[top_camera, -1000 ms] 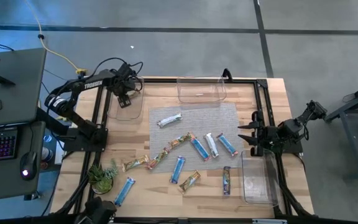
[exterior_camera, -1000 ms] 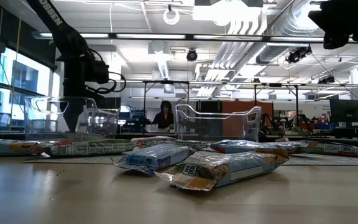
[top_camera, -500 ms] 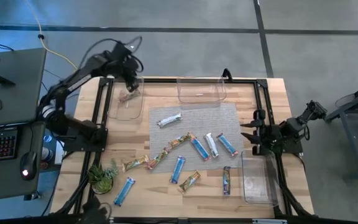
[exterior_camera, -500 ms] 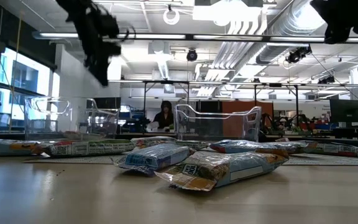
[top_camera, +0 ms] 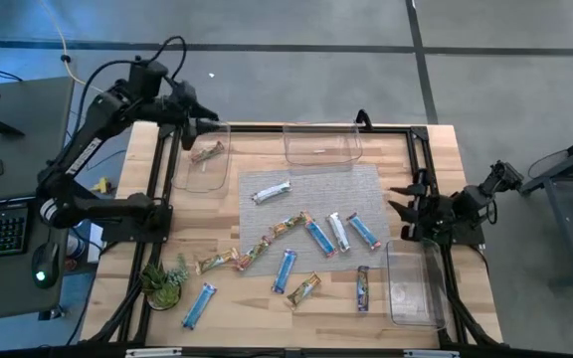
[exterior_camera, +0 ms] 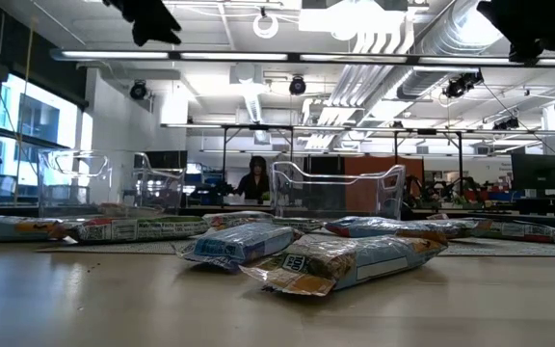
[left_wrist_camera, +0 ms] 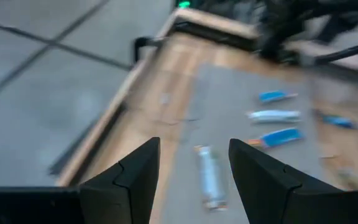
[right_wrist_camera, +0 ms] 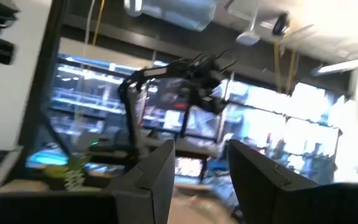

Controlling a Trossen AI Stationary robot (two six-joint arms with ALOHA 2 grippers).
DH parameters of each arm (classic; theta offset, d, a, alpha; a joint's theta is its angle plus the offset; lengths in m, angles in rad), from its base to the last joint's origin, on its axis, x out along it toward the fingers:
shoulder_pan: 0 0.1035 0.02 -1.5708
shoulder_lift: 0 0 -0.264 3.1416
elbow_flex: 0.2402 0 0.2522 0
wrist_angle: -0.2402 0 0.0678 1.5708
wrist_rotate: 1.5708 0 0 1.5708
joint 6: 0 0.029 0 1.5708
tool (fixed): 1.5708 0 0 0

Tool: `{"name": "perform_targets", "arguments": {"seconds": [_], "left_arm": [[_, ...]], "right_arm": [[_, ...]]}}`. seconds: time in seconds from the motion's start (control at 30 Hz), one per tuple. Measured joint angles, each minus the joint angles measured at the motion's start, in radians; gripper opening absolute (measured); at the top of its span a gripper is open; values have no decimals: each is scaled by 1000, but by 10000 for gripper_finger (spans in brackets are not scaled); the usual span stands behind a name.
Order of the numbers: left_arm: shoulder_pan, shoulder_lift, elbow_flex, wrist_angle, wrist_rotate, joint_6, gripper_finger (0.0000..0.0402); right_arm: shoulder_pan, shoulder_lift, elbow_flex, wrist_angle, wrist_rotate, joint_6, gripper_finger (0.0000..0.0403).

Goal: Pick and place Granola Bars by type
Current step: Put the red granola bar into the top left transparent bin

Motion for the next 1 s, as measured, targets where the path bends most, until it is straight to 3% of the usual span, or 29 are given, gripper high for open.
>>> {"name": "perform_targets", "arguments": {"seconds": [0.2,0.33,0.6,0.73,1.0], "left_arm": [[-128,-11,0,-59,-34,-21,186],[-221,-8,0,-63,-111,-26,186],[-341,-8,0,-62,-247,-28,186],[-373,-8,0,-56,-274,-52,186],[-417,-8,0,-56,-280,-61,186]], "right_arm": [[0,0,1,26,17,17,134],[0,24,6,8,139,46,134],[0,209,115,-37,210,79,134],[0,364,226,-210,269,211,134],[0,706,497,-682,273,705,134]]}}
